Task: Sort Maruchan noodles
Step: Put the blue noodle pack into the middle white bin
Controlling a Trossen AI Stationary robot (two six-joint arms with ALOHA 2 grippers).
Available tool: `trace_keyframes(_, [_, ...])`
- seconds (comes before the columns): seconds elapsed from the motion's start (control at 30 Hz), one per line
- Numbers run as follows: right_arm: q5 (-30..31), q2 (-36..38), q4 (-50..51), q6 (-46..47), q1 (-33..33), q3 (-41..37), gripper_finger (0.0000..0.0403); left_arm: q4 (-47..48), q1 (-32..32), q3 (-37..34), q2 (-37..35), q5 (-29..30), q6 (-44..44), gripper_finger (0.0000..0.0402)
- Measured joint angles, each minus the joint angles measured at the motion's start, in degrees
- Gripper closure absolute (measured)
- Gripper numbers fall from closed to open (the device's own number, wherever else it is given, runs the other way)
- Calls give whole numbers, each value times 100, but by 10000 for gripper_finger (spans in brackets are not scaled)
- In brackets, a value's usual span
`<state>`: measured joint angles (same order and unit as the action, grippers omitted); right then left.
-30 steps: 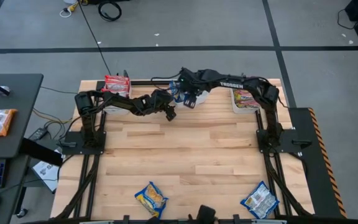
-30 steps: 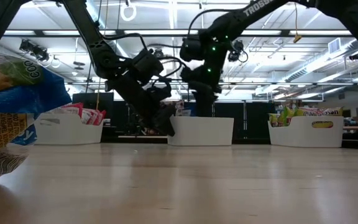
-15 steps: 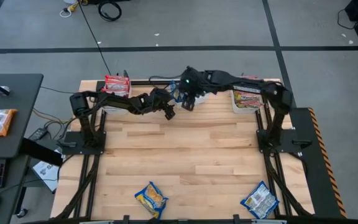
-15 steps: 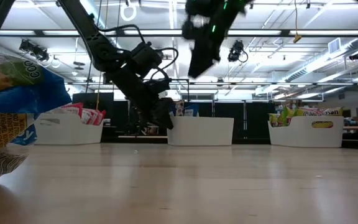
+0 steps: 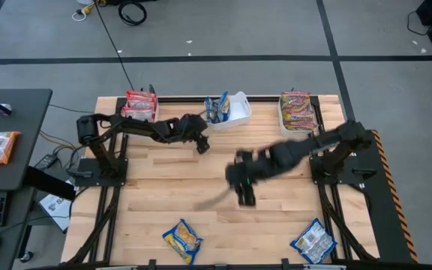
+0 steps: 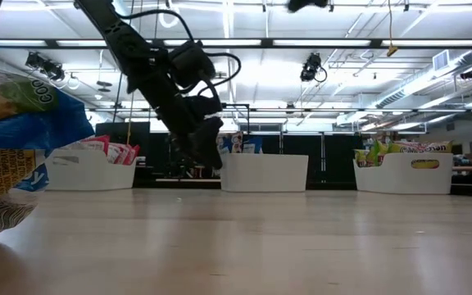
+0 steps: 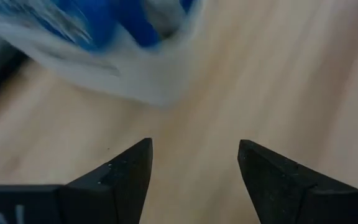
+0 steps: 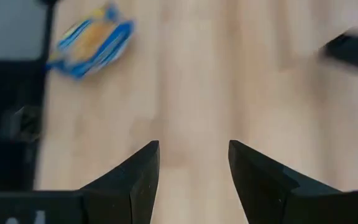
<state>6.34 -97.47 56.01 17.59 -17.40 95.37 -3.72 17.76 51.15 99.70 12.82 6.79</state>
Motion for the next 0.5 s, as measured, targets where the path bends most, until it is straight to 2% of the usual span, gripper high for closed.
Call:
trace_keyframes(0.1, [-124,-201,403,707,-670,-2,206,350,-338,-2,-9,8,294,159])
trace_keyframes(0.27, [-886,-537,1048,1889,-1616,-2,206,674,-1089,-2,-9,251,781,159])
trace_keyframes(0.43, [-1090,-922,1699,2135,-2398,-2,206,618,-1866,-2,-11,701,1177,159])
trace_keyframes(0.5, [-1345,-1099,2020,2229,-2600,-2,206,558,-2132,-2,-11,798,1316,159])
